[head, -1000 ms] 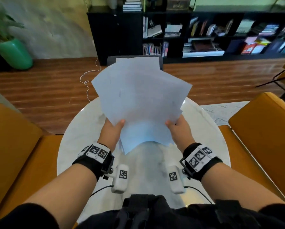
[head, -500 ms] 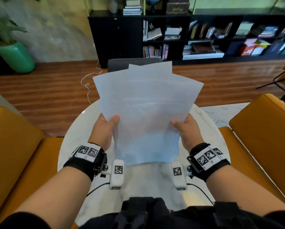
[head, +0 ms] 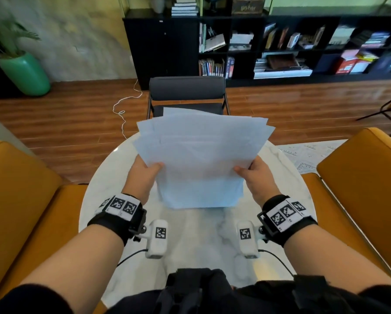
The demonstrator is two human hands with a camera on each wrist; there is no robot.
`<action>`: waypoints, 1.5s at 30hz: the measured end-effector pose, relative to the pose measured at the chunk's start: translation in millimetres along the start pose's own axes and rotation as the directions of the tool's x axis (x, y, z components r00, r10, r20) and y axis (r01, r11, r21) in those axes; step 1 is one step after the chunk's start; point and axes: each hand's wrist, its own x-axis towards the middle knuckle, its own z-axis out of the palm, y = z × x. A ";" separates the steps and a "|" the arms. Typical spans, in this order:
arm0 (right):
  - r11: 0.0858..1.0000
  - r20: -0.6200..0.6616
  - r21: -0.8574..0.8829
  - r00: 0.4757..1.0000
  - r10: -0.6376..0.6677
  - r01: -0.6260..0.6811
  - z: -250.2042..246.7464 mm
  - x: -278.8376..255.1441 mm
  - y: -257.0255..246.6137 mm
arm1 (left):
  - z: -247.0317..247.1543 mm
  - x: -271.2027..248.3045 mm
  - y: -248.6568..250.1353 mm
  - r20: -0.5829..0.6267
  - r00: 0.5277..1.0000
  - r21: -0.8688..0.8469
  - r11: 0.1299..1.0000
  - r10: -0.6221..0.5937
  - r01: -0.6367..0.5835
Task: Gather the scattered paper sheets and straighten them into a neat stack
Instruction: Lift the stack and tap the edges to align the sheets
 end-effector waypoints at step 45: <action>0.999 0.010 0.021 0.999 0.037 -0.037 19.7 3.2 7.4 | 25.0 -1.0 -25.8 0.005 0.992 0.099 0.987 -0.127 0.126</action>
